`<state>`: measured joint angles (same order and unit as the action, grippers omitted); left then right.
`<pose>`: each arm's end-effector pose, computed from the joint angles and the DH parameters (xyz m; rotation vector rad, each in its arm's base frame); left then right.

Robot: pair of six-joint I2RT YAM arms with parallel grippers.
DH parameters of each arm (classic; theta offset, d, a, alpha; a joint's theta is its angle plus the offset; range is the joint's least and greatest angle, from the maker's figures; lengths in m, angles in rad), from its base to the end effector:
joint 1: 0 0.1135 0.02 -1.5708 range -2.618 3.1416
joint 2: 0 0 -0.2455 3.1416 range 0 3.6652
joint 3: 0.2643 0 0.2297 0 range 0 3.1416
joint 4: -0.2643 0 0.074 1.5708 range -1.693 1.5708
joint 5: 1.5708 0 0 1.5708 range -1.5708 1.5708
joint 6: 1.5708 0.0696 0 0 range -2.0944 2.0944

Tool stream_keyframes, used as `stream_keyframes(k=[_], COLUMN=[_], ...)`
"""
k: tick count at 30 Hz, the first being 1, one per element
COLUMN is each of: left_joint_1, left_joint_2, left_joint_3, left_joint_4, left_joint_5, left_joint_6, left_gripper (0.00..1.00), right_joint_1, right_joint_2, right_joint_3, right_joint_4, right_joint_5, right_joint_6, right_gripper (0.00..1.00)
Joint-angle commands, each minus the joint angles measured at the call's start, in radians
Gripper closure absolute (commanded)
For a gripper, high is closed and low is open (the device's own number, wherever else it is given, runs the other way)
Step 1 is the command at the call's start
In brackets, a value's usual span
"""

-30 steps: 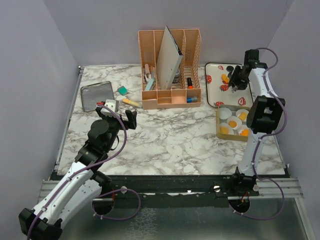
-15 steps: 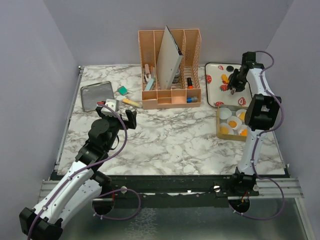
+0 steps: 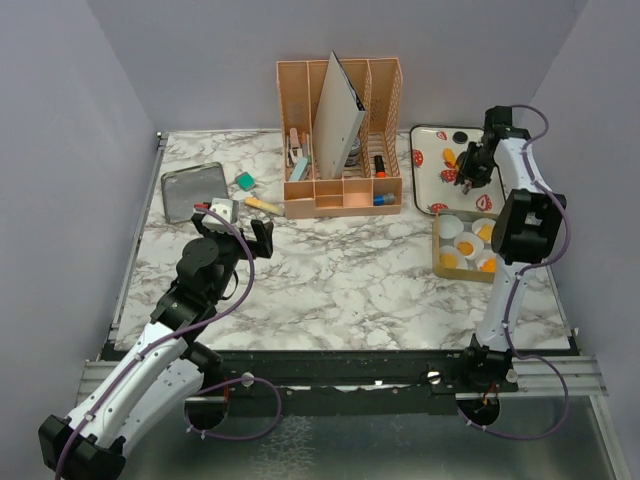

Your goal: Pack the cookies

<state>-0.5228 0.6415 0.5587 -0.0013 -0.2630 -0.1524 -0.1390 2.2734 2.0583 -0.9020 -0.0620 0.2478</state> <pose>0.1736 -0.0792 0.2900 0.1066 1.6569 -0.2962 0.4670 -0.0610 0.1832 0.4980 2.6431 0.1170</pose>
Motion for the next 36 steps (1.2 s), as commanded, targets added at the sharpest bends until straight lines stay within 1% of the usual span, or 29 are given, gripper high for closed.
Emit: stream_keyframes(k=[1,8,13,21,36], left_joint_1=[0.007,0.007,0.007,0.007,0.007], left_joint_2=[-0.017,-0.029,-0.037,-0.047,-0.067], left_joint_3=[-0.005,-0.007,-0.007,-0.008,-0.014], left_joint_4=[0.003,0.003,0.003,0.003,0.003], left_joint_5=[-0.005,-0.001,0.001,0.010,0.019], left_joint_6=[0.008,0.005,0.004,-0.003,-0.019], left_gripper=[0.01,0.01,0.01,0.01,0.01], right_joint_1=[-0.004,-0.005,-0.001,0.037,0.064], right_joint_2=[-0.126,-0.234,-0.319,-0.518,-0.877], right_joint_3=[-0.056,-0.176,-0.261,-0.450,-0.753], right_joint_4=[-0.020,0.002,0.008,0.055,0.023], right_joint_5=[-0.011,-0.027,-0.046,-0.050,-0.075], right_joint_6=[-0.020,-0.025,-0.022,0.013,0.007], right_gripper=[0.83,0.90,0.92,0.92,0.92])
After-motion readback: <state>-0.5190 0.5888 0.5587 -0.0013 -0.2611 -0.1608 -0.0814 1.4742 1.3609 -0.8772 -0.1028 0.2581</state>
